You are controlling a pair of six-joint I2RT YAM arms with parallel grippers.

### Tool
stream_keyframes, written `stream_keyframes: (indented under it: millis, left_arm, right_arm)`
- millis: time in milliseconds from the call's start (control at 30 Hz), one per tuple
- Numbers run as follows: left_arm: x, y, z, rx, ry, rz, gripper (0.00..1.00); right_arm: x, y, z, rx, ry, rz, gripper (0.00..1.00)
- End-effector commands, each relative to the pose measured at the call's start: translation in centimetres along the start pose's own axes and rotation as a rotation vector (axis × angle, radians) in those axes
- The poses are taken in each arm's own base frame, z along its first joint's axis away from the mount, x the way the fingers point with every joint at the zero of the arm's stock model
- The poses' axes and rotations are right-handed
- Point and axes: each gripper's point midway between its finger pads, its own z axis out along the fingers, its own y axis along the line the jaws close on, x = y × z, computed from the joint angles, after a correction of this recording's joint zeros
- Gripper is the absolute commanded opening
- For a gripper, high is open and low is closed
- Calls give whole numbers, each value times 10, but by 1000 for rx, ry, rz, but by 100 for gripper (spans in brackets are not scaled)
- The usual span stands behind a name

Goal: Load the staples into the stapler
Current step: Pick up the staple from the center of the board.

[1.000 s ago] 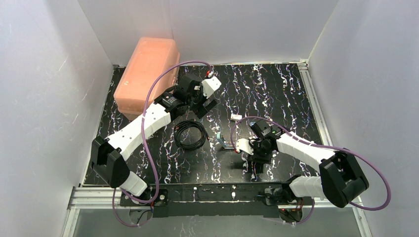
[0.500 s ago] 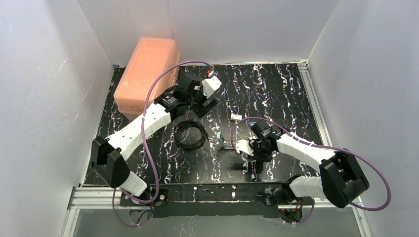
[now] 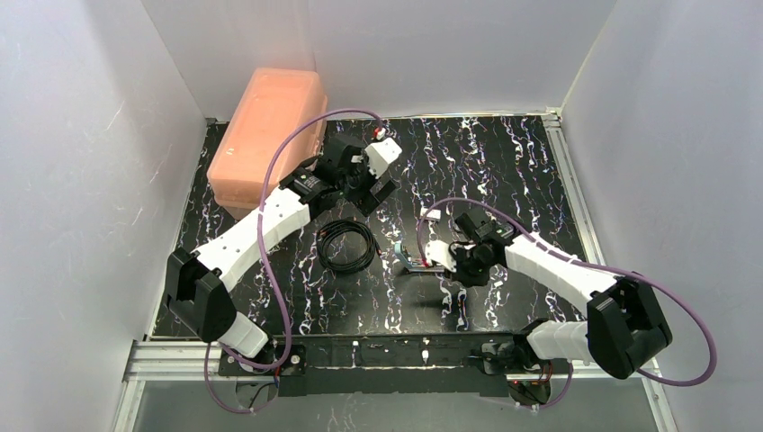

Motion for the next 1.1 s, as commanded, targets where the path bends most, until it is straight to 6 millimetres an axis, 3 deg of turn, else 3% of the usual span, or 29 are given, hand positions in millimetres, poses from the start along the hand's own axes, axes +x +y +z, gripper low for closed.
stream_keyframes:
  millis: [0, 233, 400, 533, 867, 1067]
  left_arm:
    - [-15, -15, -15, 154, -77, -144, 98]
    - [-34, -50, -38, 441, -134, -379, 98]
    - [-52, -74, -49, 625, -128, -606, 89]
    - [-65, -90, -51, 759, -96, -763, 80]
    - [-81, -102, -37, 871, -16, -960, 51]
    - [-86, -118, -29, 911, 14, -958, 50]
  right_arm:
    - [-40, -10, -30, 27, -130, 27, 14]
    - [-91, -34, -79, 78, -284, 35, 13]
    - [-133, -59, -121, 174, -422, 28, 13]
    - [-153, -71, -136, 194, -478, 50, 13]
    - [-170, -84, -154, 236, -528, 61, 13]
    - [-172, -88, -153, 236, -528, 79, 13]
